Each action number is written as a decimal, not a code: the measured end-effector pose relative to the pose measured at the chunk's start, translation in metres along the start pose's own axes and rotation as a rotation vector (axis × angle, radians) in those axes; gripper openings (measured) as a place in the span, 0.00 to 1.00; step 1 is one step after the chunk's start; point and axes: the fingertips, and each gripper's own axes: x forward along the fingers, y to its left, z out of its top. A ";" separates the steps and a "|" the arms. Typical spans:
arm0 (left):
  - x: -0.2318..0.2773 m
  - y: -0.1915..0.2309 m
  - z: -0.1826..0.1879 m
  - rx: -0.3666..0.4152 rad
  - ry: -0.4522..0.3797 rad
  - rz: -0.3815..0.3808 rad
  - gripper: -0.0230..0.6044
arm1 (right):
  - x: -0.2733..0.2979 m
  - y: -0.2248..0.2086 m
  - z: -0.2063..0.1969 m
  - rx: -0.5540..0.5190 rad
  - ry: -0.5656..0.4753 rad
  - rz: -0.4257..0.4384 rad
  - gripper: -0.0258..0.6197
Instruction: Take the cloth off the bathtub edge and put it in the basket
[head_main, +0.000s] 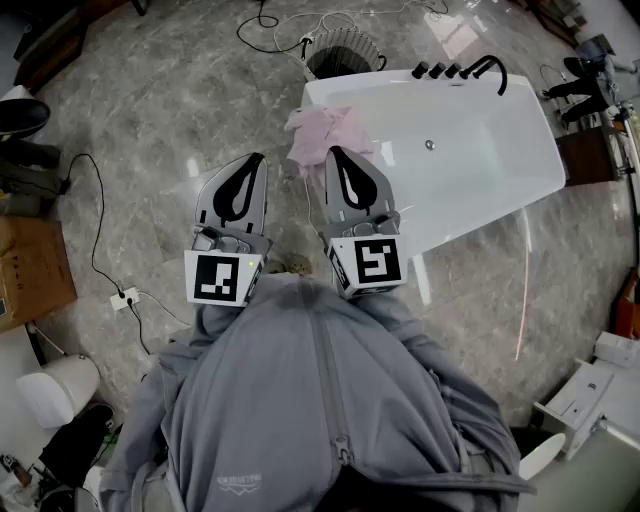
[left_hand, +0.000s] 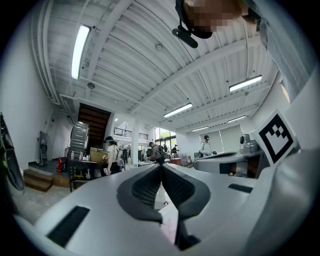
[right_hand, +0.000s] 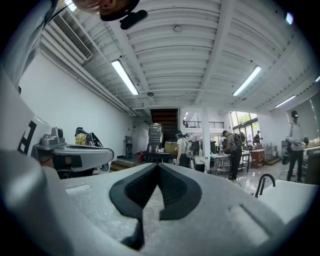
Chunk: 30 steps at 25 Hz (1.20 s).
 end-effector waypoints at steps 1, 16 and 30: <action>0.000 0.000 0.000 0.001 -0.001 -0.001 0.06 | 0.000 0.001 0.000 -0.002 -0.002 0.002 0.04; -0.004 0.011 -0.003 -0.015 0.000 -0.021 0.06 | 0.004 0.009 0.002 0.011 -0.024 0.016 0.04; -0.012 0.037 -0.028 -0.041 0.029 -0.034 0.06 | 0.011 -0.005 -0.019 0.063 -0.002 -0.086 0.05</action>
